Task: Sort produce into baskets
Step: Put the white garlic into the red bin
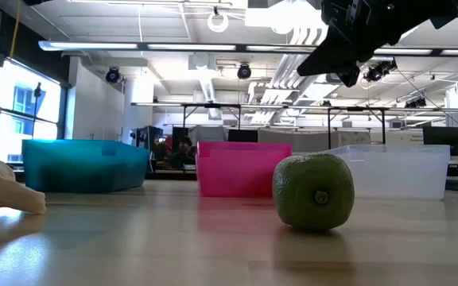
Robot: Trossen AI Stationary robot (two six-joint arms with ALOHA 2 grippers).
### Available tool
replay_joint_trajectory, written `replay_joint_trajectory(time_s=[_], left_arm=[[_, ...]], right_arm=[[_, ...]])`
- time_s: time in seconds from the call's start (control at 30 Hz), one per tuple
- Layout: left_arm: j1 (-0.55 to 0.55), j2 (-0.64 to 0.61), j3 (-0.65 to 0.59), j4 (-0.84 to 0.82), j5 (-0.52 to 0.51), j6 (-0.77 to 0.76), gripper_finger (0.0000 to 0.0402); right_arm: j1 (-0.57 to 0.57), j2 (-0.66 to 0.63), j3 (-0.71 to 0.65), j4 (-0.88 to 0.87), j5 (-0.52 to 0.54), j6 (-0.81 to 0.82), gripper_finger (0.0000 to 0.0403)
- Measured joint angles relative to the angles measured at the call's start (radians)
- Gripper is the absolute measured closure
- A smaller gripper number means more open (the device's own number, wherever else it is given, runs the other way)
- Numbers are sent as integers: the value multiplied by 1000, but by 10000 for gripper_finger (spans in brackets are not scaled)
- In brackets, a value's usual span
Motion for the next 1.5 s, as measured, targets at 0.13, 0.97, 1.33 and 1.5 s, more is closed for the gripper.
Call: replay_joint_trajectory(time_s=[0.13,0.97,1.33,1.5], left_arm=[[3,27,0,-16,22,-58,214],[115,348,0,52,133,179,172],[127,443,0,5,210,152,207],[128,452,2,-26,201,169,265]], right_arm=[[0,0,0,-5,-1,4,403],[0,0,1,-43,-21,34,403],[0,0,1,-94,-20,35,402],[0,0,1,-107,-19,34,402]])
